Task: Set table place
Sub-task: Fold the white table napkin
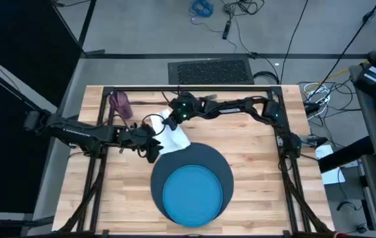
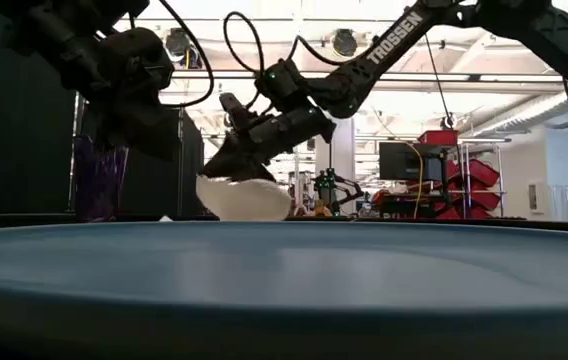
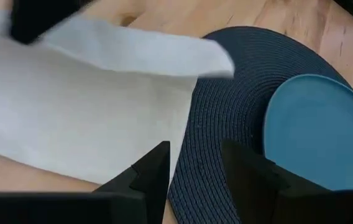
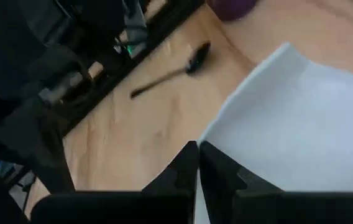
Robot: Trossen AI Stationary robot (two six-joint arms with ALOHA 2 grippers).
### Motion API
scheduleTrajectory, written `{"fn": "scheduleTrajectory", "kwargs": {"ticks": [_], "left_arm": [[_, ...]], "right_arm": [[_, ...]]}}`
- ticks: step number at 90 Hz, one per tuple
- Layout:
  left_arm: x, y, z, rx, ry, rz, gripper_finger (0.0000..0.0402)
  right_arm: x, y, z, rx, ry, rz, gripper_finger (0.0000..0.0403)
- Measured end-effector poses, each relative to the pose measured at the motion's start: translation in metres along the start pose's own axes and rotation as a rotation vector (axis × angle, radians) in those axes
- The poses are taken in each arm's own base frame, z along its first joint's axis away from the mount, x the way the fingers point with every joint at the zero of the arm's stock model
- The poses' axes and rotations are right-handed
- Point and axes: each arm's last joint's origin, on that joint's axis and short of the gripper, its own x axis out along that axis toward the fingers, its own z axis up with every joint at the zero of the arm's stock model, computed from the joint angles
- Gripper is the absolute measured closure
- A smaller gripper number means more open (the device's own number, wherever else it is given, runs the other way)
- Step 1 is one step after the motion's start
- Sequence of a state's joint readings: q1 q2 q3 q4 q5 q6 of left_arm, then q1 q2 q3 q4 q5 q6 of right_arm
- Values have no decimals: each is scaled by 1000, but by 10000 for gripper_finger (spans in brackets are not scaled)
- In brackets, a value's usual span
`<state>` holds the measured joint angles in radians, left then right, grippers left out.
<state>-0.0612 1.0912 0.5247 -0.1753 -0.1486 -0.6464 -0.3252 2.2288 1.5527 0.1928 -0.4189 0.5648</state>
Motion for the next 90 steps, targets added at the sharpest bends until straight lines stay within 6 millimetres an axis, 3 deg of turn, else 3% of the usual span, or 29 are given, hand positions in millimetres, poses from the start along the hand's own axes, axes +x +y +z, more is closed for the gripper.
{"fn": "scheduleTrajectory", "kwargs": {"ticks": [29,50,90], "left_arm": [[0,0,0,6,6,-1,272],[0,1,-2,12,25,12,272],[0,2,-2,9,21,16,272]], "right_arm": [[25,5,8,-11,37,45,403],[27,4,10,-31,40,57,390],[7,-26,30,45,46,75,253]]}}
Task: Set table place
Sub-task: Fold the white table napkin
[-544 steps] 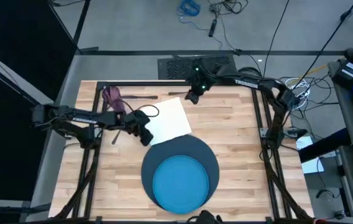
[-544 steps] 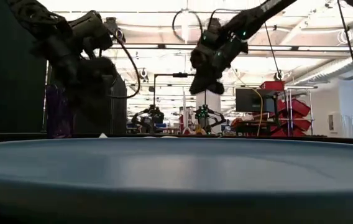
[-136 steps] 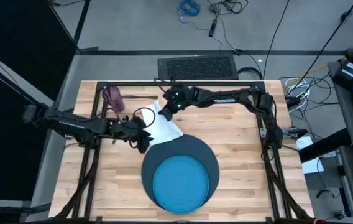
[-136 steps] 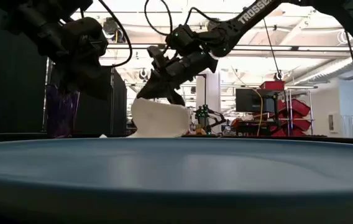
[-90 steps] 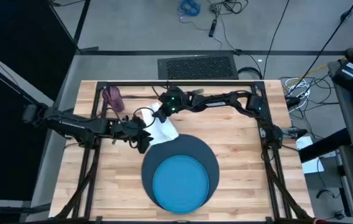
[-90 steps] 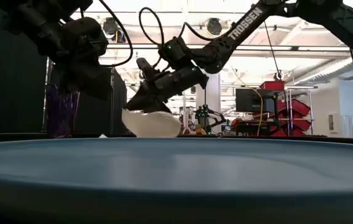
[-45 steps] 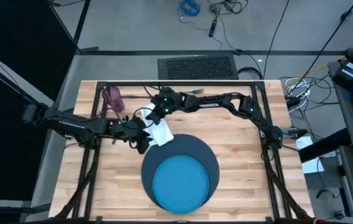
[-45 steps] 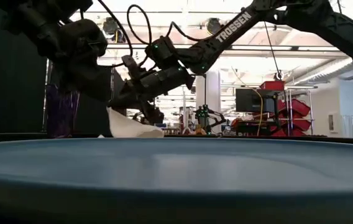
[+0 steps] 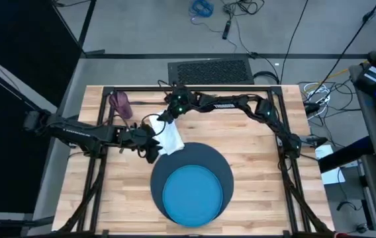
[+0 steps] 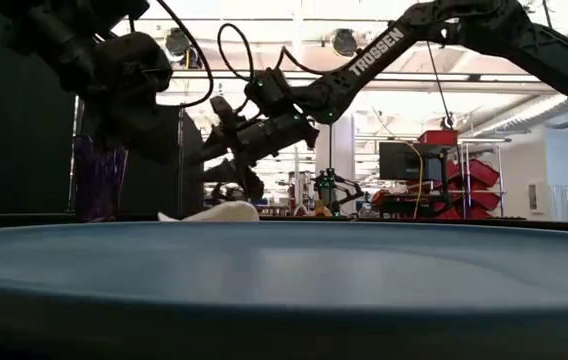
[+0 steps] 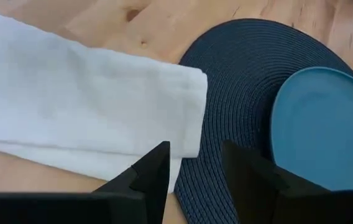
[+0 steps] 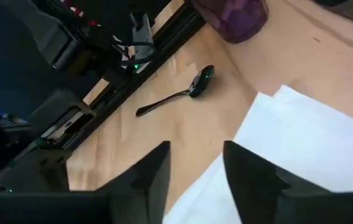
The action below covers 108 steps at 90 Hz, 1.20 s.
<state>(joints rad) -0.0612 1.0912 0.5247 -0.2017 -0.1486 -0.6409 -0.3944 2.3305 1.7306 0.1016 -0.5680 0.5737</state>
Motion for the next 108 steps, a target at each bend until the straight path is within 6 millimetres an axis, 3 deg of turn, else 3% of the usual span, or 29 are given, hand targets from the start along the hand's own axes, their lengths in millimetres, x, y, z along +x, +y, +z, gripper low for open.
{"fn": "scheduleTrajectory", "kwargs": {"ticks": [16,35,56,82,100,108], "left_arm": [[1,-1,0,-67,1,-16,272],[15,-6,1,-268,14,-62,272],[31,-5,-3,-482,51,-37,272],[34,-13,1,-631,-8,-95,272],[32,-20,-2,-748,-30,-104,272],[31,-22,-7,-695,-20,-91,272]], "right_arm": [[-43,-1,30,47,21,60,245],[-109,-6,54,71,57,-26,253],[-164,-8,55,61,149,-141,254],[-187,-13,43,13,277,-271,254],[-190,-16,39,-13,322,-321,255],[-190,-15,39,-22,324,-320,255]]}}
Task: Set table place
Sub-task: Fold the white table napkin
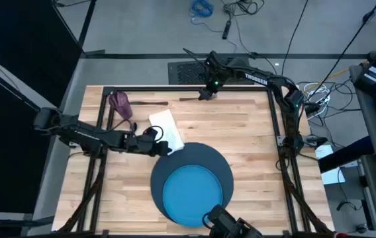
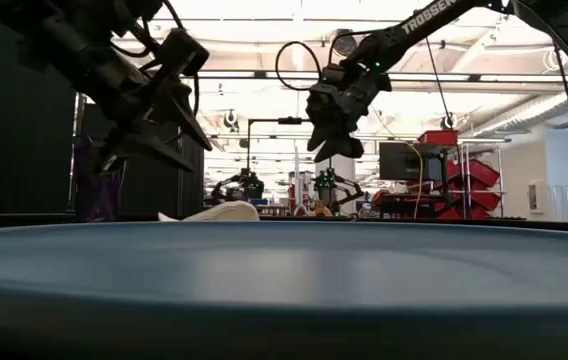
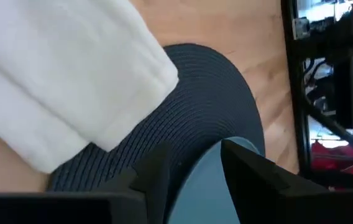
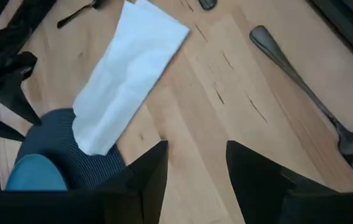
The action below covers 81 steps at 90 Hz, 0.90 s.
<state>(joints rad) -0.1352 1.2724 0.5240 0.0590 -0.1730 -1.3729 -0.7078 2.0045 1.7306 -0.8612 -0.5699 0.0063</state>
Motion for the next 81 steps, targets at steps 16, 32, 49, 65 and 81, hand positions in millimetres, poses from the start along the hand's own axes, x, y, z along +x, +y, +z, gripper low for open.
{"fn": "scheduleTrajectory", "kwargs": {"ticks": [16,32,49,65,81], "left_arm": [[-2,-1,-9,269,43,0,272],[2,-15,-2,523,15,34,272],[20,-31,5,727,80,223,272],[37,-40,5,860,101,402,272],[47,-49,1,907,90,396,272]], "right_arm": [[0,0,2,-27,-15,-1,255],[0,0,2,-33,-22,-1,255],[0,0,2,-28,-23,0,254],[0,0,2,-10,-21,0,254],[0,0,2,-10,-19,0,254]]}}
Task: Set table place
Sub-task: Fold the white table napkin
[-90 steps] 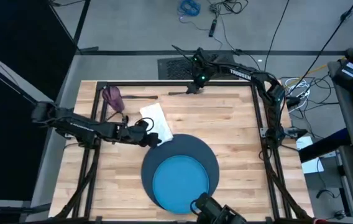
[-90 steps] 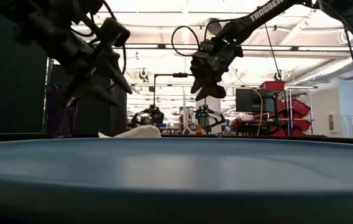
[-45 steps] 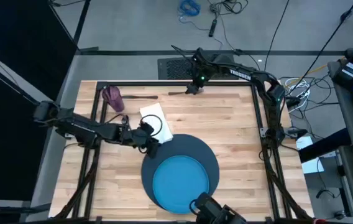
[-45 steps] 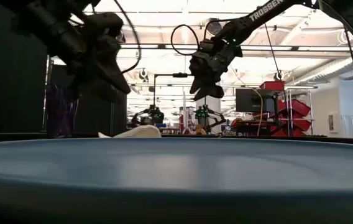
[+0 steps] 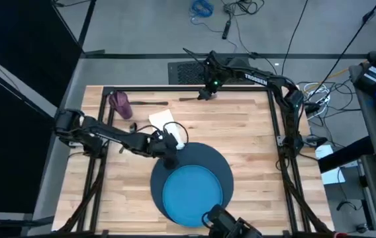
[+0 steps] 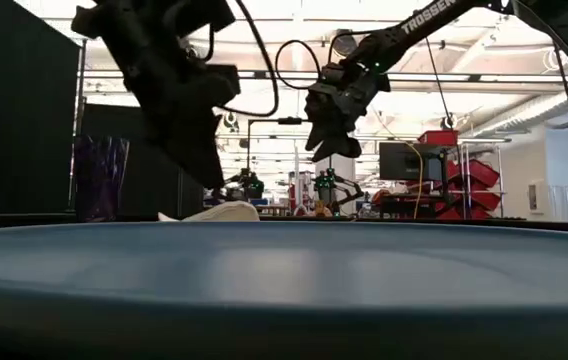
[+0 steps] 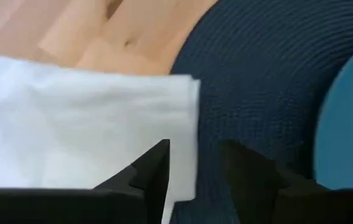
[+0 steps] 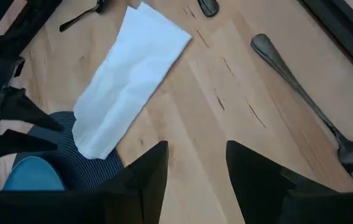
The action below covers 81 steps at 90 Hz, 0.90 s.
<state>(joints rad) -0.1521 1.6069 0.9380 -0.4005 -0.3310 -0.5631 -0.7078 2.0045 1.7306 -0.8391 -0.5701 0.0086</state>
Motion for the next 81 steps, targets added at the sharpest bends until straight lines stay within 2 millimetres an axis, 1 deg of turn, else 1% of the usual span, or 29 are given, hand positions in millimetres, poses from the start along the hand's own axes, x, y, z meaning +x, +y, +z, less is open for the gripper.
{"fn": "scheduleTrajectory", "kwargs": {"ticks": [28,55,81], "left_arm": [[18,-6,-7,31,34,51,272],[18,-5,-7,61,14,82,272],[24,-6,-8,82,23,90,272]], "right_arm": [[0,0,0,1,-1,0,254],[0,0,0,4,-2,0,254],[0,0,0,3,-4,0,254]]}}
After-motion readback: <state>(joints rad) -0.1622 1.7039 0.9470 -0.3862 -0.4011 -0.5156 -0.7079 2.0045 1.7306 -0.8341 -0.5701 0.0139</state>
